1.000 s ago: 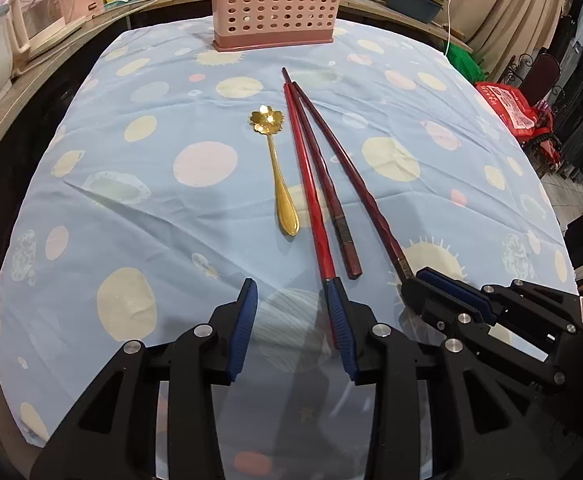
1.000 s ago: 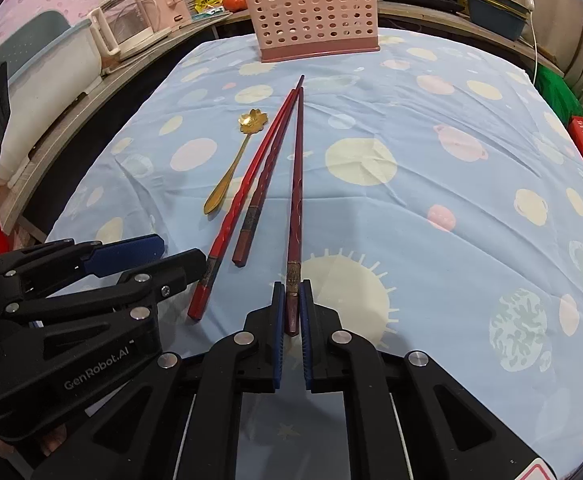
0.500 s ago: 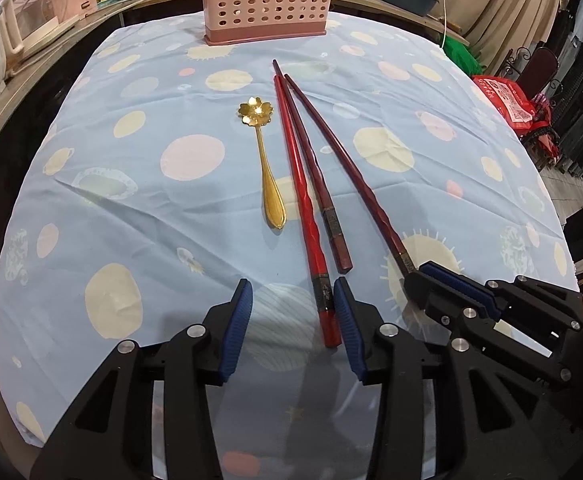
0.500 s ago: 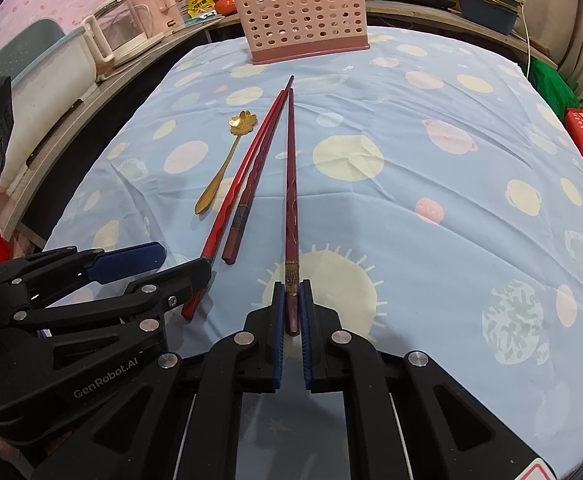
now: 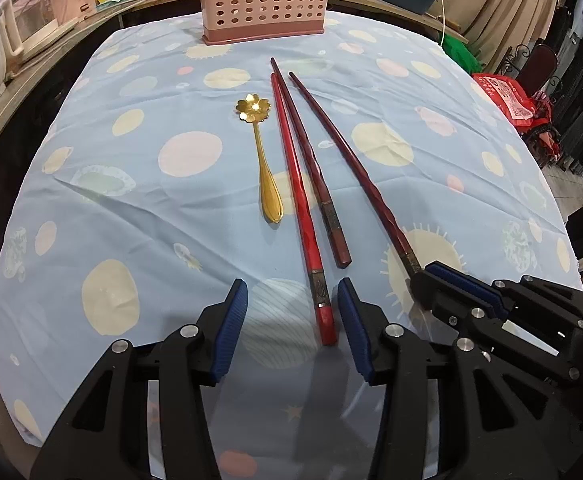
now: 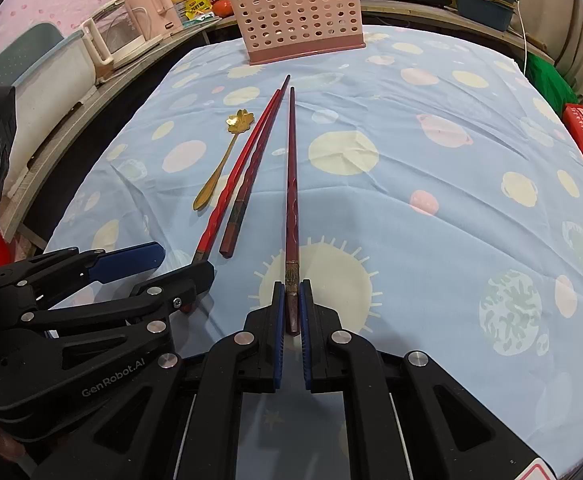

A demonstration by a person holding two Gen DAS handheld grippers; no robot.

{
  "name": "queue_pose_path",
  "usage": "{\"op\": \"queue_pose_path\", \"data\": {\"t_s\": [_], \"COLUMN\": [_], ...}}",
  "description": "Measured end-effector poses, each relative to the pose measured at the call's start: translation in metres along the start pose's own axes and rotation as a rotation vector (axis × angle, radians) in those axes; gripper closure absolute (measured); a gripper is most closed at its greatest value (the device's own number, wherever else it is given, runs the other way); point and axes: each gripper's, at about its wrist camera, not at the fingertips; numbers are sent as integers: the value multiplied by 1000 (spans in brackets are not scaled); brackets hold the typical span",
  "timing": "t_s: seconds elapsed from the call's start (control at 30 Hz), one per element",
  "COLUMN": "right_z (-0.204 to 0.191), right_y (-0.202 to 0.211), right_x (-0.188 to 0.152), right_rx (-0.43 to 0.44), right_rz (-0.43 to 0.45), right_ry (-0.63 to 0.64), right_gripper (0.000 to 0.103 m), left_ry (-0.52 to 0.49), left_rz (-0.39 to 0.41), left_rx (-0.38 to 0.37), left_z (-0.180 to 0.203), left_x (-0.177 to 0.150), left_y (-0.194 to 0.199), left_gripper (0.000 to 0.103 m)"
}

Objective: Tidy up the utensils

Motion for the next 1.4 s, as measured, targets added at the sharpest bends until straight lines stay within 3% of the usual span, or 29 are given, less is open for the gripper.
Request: {"op": "queue_pose_path", "data": {"t_s": [0.1,0.23,0.27,0.5,0.77,1.07,1.4], "right_z": [0,0,0,1,14,34,40], "right_y": [1,1,1,18,61,122,145], "right_x": [-1,-1,-2,-4,13,68,118], "right_rx": [0,0,0,1,-5,36,57], "right_rz": [0,1,0,34,152,341,442], "right_ry": [0,0,0,-7,-36,-99,-93], "right_gripper": [96,96,96,96,96,97,97], "left_ry": [-9,-18,-21,-7,21,24,-3], "left_rz": [3,0,-1,26,120,260,407], "left_rx": [-1,-22,-29,-47,-59,-62,-50], "left_z": [1,3,4,0,-2,-5,-2], "left_x": [-1,-2,-2,-1,14,58,121], "left_y": [1,1,2,16,54,97,134], "left_gripper": [69,93,94,95,95,95,96]}}
Point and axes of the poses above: each gripper's, at about its wrist camera, not at the fingertips, and y roughly against the way its jaws point, z to its right, x to its top, and after that the axes turned 4 degrees about -x, right-handed
